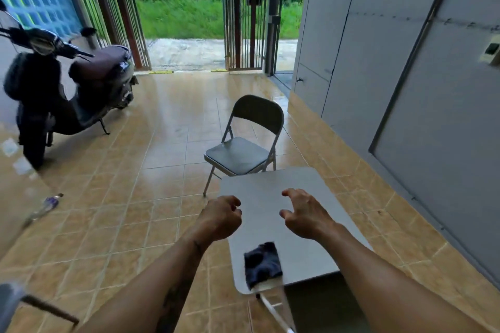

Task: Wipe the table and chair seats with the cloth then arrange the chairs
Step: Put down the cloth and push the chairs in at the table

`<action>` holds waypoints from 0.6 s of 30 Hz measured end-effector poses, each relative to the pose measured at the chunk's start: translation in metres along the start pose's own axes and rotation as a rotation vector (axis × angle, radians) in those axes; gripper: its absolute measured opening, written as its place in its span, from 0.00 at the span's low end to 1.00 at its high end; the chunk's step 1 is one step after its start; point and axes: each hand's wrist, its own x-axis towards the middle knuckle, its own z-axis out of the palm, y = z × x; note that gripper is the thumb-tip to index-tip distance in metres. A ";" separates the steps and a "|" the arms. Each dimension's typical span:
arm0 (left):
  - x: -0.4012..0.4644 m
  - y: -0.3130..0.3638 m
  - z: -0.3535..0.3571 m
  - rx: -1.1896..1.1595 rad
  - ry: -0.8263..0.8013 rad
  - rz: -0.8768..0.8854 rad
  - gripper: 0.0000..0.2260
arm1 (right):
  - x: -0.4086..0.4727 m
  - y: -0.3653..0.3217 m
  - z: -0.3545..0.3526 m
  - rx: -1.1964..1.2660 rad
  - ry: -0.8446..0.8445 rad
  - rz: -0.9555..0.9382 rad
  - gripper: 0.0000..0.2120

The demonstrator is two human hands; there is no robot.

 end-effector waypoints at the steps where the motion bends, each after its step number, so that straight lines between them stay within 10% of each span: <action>1: 0.014 -0.014 -0.016 0.002 0.009 0.004 0.16 | 0.017 -0.018 0.006 -0.002 0.008 0.000 0.26; 18: 0.270 -0.153 -0.240 0.026 0.094 -0.026 0.16 | 0.328 -0.220 0.066 0.044 0.024 -0.023 0.28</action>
